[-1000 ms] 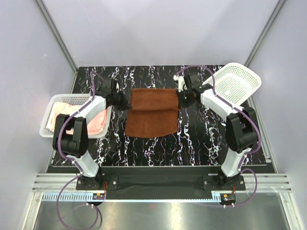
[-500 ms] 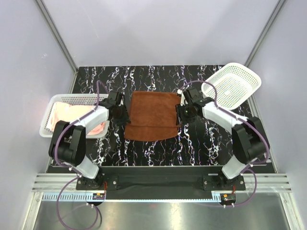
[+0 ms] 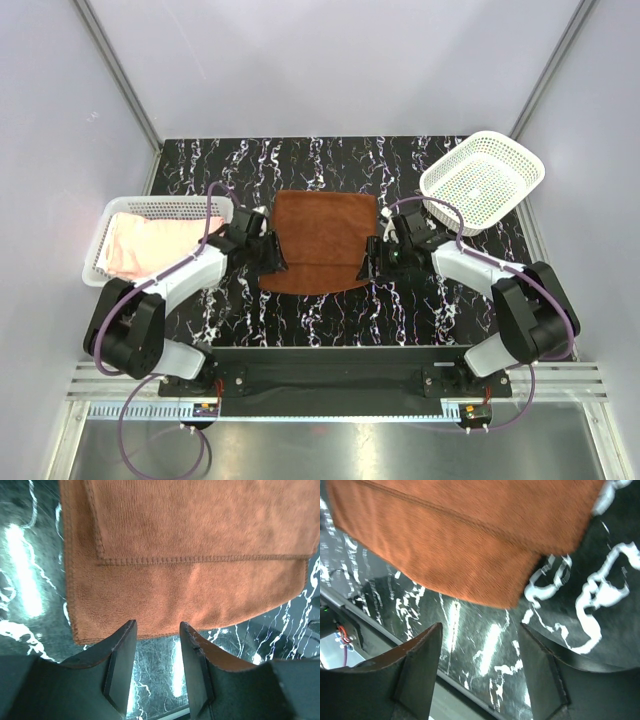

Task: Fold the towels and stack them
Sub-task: Fold the towel

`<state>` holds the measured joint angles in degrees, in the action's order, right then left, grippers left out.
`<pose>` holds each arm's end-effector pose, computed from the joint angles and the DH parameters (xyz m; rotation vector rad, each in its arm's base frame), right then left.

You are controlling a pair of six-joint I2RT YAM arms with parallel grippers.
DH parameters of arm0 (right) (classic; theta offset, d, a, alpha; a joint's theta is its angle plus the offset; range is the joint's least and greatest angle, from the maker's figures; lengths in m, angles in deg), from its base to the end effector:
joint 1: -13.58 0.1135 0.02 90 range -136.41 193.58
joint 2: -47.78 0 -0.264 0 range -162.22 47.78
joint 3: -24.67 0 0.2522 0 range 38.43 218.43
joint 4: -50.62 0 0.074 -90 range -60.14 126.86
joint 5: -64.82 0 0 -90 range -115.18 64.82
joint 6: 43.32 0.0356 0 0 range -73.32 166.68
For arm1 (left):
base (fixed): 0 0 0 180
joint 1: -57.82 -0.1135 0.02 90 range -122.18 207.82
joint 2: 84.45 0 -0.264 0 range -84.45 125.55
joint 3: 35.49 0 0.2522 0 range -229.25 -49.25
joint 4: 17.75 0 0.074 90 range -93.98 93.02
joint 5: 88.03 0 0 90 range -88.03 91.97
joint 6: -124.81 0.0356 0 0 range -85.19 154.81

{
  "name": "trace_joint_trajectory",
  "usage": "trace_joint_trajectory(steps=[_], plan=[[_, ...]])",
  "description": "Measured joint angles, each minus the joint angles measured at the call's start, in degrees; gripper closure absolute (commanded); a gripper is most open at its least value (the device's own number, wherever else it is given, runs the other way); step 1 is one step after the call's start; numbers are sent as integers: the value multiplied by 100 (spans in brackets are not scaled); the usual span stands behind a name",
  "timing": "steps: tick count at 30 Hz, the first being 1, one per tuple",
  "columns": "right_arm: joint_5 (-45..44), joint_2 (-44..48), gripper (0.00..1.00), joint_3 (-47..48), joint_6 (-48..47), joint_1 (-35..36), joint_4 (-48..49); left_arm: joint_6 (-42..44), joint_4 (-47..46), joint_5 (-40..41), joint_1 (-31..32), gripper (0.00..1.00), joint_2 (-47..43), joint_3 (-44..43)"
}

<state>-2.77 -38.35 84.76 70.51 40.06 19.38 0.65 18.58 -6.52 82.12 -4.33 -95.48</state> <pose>0.2505 0.1399 0.1762 -0.2172 2.6687 0.8128 0.2456 -0.1167 0.1958 -0.1684 2.6410 -0.5607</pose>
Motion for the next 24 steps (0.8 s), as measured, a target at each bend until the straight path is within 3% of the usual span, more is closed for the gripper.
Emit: trace_joint_trajectory(steps=[8,24], plan=[[245,-127,28,-343,2,-2,1071,-87,-254,-251,0,55,-9,363],[-42,-295,27,-787,109,0,2065,-83,-247,-332,-2,56,-138,334]])
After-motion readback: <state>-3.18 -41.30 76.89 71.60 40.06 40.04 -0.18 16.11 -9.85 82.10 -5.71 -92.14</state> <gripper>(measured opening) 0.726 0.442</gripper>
